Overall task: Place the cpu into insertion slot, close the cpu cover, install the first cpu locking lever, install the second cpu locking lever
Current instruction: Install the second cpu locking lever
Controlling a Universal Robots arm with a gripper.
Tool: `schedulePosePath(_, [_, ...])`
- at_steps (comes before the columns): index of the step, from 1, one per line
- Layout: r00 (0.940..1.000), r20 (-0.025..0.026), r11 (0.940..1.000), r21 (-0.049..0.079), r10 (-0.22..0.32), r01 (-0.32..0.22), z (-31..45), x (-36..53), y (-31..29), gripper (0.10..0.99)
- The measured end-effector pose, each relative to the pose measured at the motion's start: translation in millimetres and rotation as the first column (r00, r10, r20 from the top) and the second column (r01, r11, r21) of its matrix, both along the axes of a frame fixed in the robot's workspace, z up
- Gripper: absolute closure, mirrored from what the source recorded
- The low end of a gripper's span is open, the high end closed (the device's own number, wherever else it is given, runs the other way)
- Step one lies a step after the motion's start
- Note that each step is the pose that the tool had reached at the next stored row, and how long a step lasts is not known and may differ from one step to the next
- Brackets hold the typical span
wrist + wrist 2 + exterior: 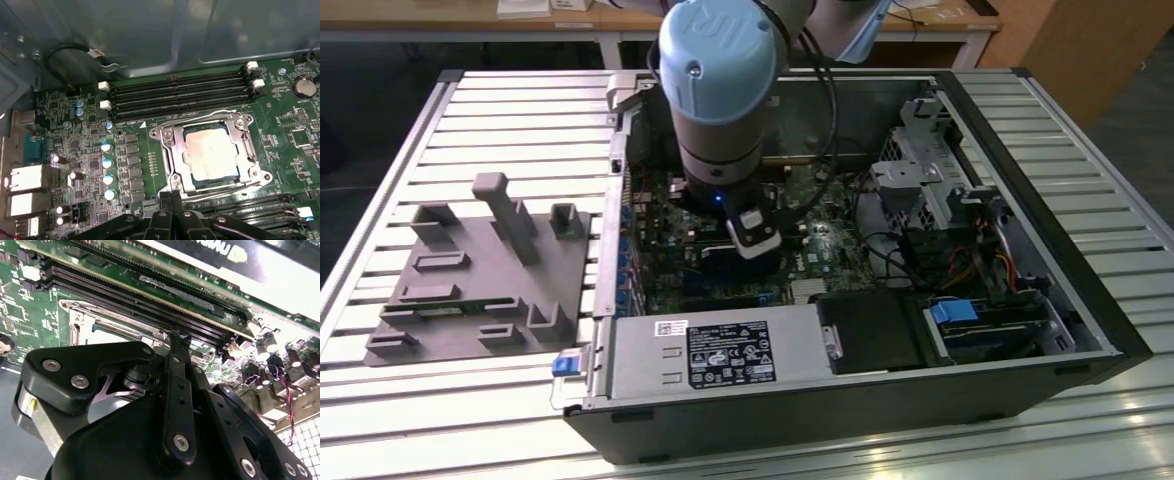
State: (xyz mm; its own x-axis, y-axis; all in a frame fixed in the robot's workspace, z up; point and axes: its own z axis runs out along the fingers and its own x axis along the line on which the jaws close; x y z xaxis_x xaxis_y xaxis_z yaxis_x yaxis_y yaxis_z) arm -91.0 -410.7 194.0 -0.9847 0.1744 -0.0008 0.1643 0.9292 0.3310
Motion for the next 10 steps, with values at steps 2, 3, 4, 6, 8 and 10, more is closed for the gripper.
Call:
schedulePosePath(2, [1.0,-0.0001,1.0,0.0,0.0,0.0,-0.5,-0.8,1.4,0.984])
schedulePosePath(3, [1.0,0.0,1.0,0.0,0.0,0.0,-0.7,-1.2,2.0,0.984])
schedulePosePath(4, [1.0,0.0,1.0,0.0,0.0,0.0,-1.0,-1.3,2.7,0.984])
schedulePosePath(6, [1.0,-0.0001,1.0,0.0,0.0,0.0,-1.5,-1.4,3.6,0.984])
schedulePosePath(8, [1.0,-0.0002,1.0,0.0,0.0,0.0,-2.0,-1.4,3.9,0.984])
schedulePosePath(10, [1.0,-0.0001,1.0,0.0,0.0,0.0,-2.2,-1.4,4.0,0.984])
